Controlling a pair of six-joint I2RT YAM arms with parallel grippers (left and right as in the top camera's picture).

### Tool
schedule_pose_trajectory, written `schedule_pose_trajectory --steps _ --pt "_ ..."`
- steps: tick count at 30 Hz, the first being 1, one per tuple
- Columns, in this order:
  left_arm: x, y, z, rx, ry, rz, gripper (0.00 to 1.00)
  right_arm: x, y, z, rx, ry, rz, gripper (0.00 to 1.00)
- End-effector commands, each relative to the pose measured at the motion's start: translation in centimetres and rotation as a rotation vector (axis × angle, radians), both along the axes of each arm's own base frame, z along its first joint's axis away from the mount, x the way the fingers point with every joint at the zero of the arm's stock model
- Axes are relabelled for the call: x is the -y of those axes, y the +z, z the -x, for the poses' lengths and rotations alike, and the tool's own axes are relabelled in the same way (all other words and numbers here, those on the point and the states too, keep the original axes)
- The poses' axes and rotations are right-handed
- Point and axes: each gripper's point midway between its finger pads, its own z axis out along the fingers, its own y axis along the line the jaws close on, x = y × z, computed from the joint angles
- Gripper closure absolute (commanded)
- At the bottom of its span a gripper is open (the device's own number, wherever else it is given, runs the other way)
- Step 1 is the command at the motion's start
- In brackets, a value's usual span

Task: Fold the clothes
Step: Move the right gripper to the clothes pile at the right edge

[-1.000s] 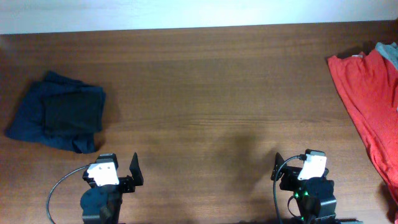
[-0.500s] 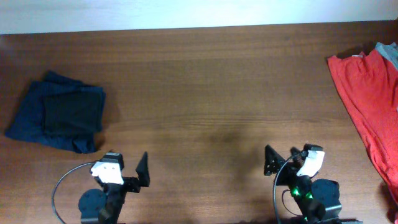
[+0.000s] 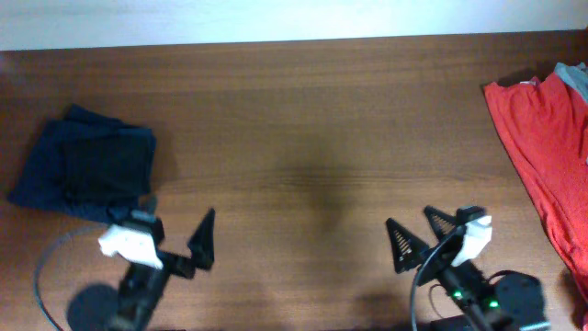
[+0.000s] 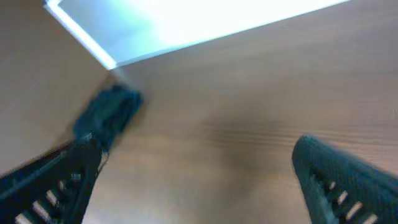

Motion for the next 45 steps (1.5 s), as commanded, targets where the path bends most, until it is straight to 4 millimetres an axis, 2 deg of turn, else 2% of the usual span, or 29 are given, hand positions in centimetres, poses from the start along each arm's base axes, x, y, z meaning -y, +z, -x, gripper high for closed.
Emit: schedule_pose_trajectory --steps 1,7,10,13,16,19,21,23,26,27,29,30,33,36,39,41,43,45 --pt "-0.7 2.3 -3.4 -0.120 0.040 -0.005 0.01 2.4 4.0 -1.3 -0.012 -0.132 0.108 0.02" --pt "-0.2 5.7 -8.6 -0.352 0.006 0.003 0.01 3.9 6.8 -5.4 -0.235 -0.229 0.215 0.02" --pt "0.7 7.2 -10.3 -0.441 -0.048 0.022 0.01 3.4 7.6 -8.0 -0.345 -0.192 0.278 0.02" --pt "0.7 7.1 -12.0 -0.506 -0.050 0.026 0.01 2.4 7.7 -9.9 -0.442 -0.121 0.326 0.02" --pt "0.7 6.5 -13.4 -0.532 -0.049 0.027 0.01 3.5 7.4 -11.6 -0.555 -0.163 0.320 0.01" --pt "0.6 5.7 -14.0 -0.557 -0.040 0.024 0.01 7.4 7.3 -13.0 -0.664 -0.299 0.248 0.02" --pt "0.5 5.4 -14.1 -0.567 -0.038 0.023 0.01 11.4 7.0 -13.5 -0.726 -0.406 0.204 0.01" --pt "0.4 5.3 -14.2 -0.570 -0.029 0.019 0.01 16.1 6.2 -13.1 -0.805 -0.535 0.138 0.01" --pt "0.1 5.2 -14.2 -0.570 -0.013 0.013 0.01 22.5 4.1 -10.8 -0.919 -0.696 0.010 0.02" --pt "0.1 5.2 -14.2 -0.570 -0.013 0.013 0.01 24.0 3.6 -10.0 -0.946 -0.740 -0.017 0.01" --pt "0.1 5.2 -14.2 -0.569 -0.013 0.013 0.01 27.8 2.4 -7.7 -1.006 -0.850 -0.093 0.01" --pt "0.1 5.2 -14.2 -0.569 -0.013 0.013 0.01 30.6 1.4 -5.9 -1.042 -0.930 -0.152 0.01" --pt "0.1 5.2 -14.2 -0.569 -0.013 0.013 0.01 35.3 -0.3 -2.3 -1.091 -1.069 -0.266 0.01" --pt "0.1 5.2 -14.2 -0.569 -0.013 0.013 0.01 38.8 -2.7 0.6 -1.144 -1.160 -0.373 0.01" --pt "0.1 5.2 -14.2 -0.570 -0.013 0.013 0.01 40.7 -5.3 1.5 -1.193 -1.176 -0.429 0.00" --pt "0.1 5.2 -14.2 -0.569 -0.012 0.012 0.01 41.8 -7.0 0.6 -1.198 -1.122 -0.406 0.03" --pt "-0.2 5.2 -14.4 -0.566 0.006 0.004 0.01 42.6 -8.7 -1.3 -1.177 -1.030 -0.370 0.07" --pt "-0.7 5.1 -14.5 -0.566 0.030 -0.006 0.01 43.7 -10.3 -2.3 -1.172 -1.011 -0.348 0.07"
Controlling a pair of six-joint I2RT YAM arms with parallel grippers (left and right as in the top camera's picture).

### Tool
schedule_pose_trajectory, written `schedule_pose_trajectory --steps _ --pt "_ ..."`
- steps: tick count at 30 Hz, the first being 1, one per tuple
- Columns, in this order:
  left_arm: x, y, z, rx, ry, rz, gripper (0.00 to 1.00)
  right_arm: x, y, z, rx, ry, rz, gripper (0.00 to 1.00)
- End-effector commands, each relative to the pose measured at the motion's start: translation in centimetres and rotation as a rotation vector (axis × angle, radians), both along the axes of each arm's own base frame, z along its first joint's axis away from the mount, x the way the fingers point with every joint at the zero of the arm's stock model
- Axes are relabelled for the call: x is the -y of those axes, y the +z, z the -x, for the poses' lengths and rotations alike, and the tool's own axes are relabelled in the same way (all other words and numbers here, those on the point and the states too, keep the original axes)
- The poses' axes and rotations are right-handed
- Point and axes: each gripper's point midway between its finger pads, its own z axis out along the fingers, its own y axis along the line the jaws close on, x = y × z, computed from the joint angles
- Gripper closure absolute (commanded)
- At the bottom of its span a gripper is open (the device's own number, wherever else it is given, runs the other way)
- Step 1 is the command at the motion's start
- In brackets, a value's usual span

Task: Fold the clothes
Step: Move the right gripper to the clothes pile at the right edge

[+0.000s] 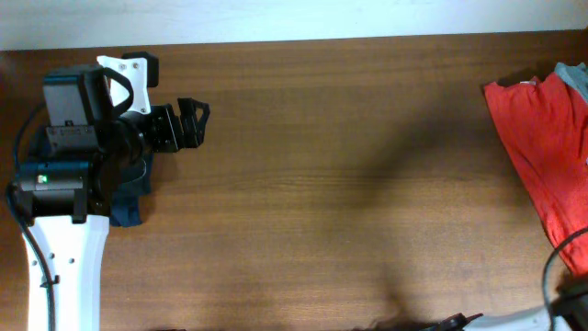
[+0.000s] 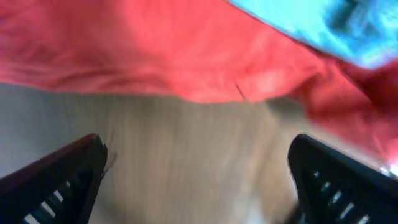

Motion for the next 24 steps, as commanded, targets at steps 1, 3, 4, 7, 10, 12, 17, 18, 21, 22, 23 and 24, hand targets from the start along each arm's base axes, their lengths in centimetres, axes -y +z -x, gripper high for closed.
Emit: schedule_pose_trajectory --steps 1,3,4,7,10,12,17,18,21,22,23,24 --pt "-0.9 0.8 -0.2 0.025 0.040 -0.031 0.01 1.3 -2.6 -3.0 0.044 0.120 0.002 0.07" --pt "-0.9 0.8 -0.2 0.025 0.041 -0.032 0.01 2.3 -3.5 -4.1 0.074 0.170 0.025 0.09" --pt "-0.9 0.8 -0.2 0.025 0.041 -0.032 0.01 2.6 -3.8 -4.5 0.087 0.191 0.037 0.10" --pt "-0.9 0.8 -0.2 0.026 0.041 -0.032 0.01 3.9 -3.8 -5.9 0.122 0.289 0.120 0.11" --pt "-0.9 0.8 -0.2 0.026 0.042 -0.033 0.01 4.6 -3.7 -7.0 0.122 0.376 0.190 0.16" --pt "-0.9 0.8 -0.2 0.026 0.042 -0.033 0.01 5.8 -4.2 -7.4 0.094 0.385 0.239 0.16" --pt "-0.9 0.8 -0.2 0.024 0.042 -0.033 0.01 6.6 -6.7 -8.1 0.072 0.427 0.246 0.16" --pt "-0.9 0.8 -0.2 0.024 0.042 -0.033 0.01 6.7 -7.4 -8.2 0.063 0.443 0.244 0.16" --pt "-0.9 0.8 -0.2 0.025 0.042 -0.033 0.01 7.5 -9.8 -7.8 0.019 0.448 0.235 0.16" --pt "-0.9 0.8 -0.2 0.025 0.042 -0.033 0.01 7.7 -10.3 -7.9 0.019 0.448 0.234 0.15" --pt "-0.9 0.8 -0.2 0.025 0.042 -0.033 0.01 7.8 -10.6 -8.0 0.019 0.448 0.236 0.15" --pt "-0.9 0.8 -0.2 0.025 0.042 -0.033 0.01 8.0 -11.0 -8.0 0.015 0.448 0.235 0.15"
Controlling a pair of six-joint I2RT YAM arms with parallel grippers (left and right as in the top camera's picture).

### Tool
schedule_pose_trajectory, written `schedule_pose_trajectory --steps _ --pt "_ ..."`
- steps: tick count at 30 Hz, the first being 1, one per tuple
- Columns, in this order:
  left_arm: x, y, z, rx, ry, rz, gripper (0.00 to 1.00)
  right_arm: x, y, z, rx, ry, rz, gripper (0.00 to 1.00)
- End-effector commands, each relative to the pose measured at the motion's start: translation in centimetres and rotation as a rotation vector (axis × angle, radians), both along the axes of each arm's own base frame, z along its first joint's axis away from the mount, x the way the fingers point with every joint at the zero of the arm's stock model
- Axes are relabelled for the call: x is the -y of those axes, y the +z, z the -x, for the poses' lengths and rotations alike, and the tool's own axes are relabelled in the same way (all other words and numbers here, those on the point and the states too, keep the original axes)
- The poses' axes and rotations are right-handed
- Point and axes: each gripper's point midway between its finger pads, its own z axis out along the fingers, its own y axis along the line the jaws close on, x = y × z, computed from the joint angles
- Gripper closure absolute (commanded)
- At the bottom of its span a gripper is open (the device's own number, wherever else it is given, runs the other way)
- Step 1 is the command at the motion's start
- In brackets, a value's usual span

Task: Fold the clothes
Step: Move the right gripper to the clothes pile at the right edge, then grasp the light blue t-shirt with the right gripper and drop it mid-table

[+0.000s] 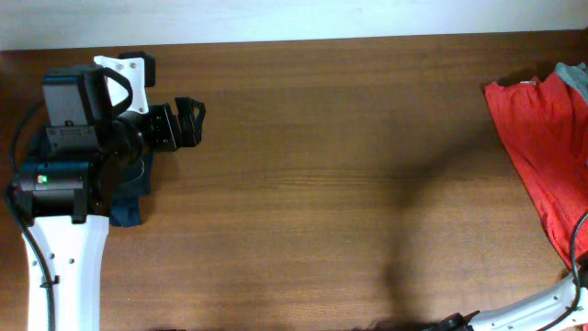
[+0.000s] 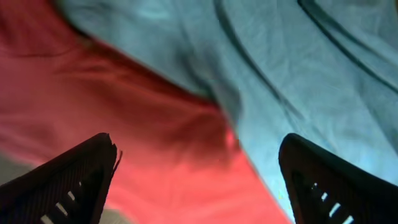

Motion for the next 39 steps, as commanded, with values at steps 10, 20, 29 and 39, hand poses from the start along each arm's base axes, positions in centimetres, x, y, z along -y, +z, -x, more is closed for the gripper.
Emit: schedule_pose_trajectory --steps 10,20,29,39 --pt "-0.1 0.9 0.1 0.020 0.005 -0.001 0.01 1.3 -5.7 0.0 -0.069 0.007 -0.010 0.33" --pt "-0.1 0.8 0.1 0.018 0.005 -0.001 0.01 2.8 -3.4 -1.3 0.010 -0.085 0.005 0.87" --pt "-0.1 0.9 0.0 0.022 0.005 -0.002 0.01 0.1 14.5 -8.9 0.476 0.031 -0.024 0.96" --pt "-0.1 1.2 -0.2 0.037 0.006 -0.002 0.01 -17.2 37.0 -13.3 0.820 0.450 0.071 0.96"
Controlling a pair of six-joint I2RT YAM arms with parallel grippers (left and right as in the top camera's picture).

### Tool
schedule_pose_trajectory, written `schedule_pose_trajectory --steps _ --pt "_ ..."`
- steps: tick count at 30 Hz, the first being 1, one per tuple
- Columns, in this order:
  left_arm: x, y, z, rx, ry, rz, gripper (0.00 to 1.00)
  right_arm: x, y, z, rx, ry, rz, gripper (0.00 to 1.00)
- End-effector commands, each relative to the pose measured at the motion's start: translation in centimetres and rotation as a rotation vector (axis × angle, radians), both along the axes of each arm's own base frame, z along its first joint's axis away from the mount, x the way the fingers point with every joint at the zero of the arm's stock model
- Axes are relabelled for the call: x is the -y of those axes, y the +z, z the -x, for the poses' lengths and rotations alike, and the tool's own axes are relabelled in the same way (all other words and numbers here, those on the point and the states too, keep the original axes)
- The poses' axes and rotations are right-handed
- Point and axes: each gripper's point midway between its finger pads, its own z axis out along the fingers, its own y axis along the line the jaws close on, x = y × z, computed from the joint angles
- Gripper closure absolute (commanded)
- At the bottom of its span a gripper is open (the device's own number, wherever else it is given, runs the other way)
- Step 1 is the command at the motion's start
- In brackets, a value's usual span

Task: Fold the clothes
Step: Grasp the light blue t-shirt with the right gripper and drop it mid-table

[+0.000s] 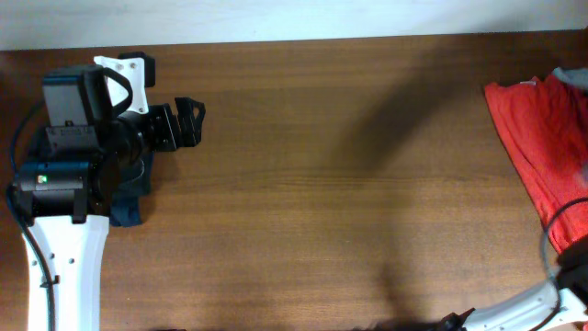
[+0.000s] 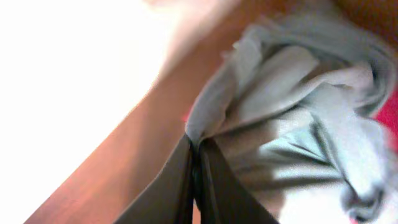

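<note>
In the right wrist view my right gripper point(image 2: 198, 149) is shut, its jaws pressed together on a pinched corner of a pale grey-blue garment point(image 2: 298, 118) that bunches up beyond the fingertips. A sliver of the red garment point(image 2: 392, 118) shows behind it. Overhead, the red garment point(image 1: 542, 138) lies spread at the table's right edge; the right gripper itself is out of that frame. My left gripper point(image 1: 190, 121) hangs at the far left, its jaws too foreshortened to judge. A folded navy garment point(image 1: 130, 208) peeks out under the left arm.
The brown wooden table point(image 1: 322, 184) spans the overhead view, with its pale far edge at the top. The left arm's white body point(image 1: 60, 267) covers the left side. Part of the right arm and a cable point(image 1: 562, 267) show at the bottom right corner.
My right gripper was open over the grey-blue and red cloth; now it is shut on a corner of the grey-blue garment. Its grey patch no longer shows at the overhead view's right edge. The left arm is unchanged.
Both grippers were open near the table's front, the navy garment folded at the left. Then the left arm stood over the navy garment and the right gripper hung open at the red cloth's edge. After that it was over the grey-blue cloth, which it now grips.
</note>
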Motion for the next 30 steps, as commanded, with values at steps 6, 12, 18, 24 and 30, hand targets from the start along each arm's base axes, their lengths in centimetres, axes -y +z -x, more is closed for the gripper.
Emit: schedule_pose_trajectory --steps 6,12,18,24,30 --pt "-0.1 1.6 -0.5 0.057 0.006 -0.002 0.01 -25.0 12.6 -3.6 0.191 0.493 0.117 0.96" --pt "-0.3 1.9 -0.3 0.077 -0.013 -0.034 0.01 -38.2 10.9 -4.3 0.152 0.797 0.177 0.96" --pt "-3.5 3.9 0.3 0.133 0.100 -0.089 0.01 -50.1 11.3 -1.9 0.212 1.086 0.195 0.96" --pt "-6.8 5.6 1.5 0.178 0.200 -0.099 0.01 -59.7 13.6 1.7 0.368 1.308 0.211 0.96" --pt "-10.0 6.2 2.4 0.195 0.296 -0.110 0.01 -67.2 17.3 6.0 0.606 1.465 0.234 0.96"
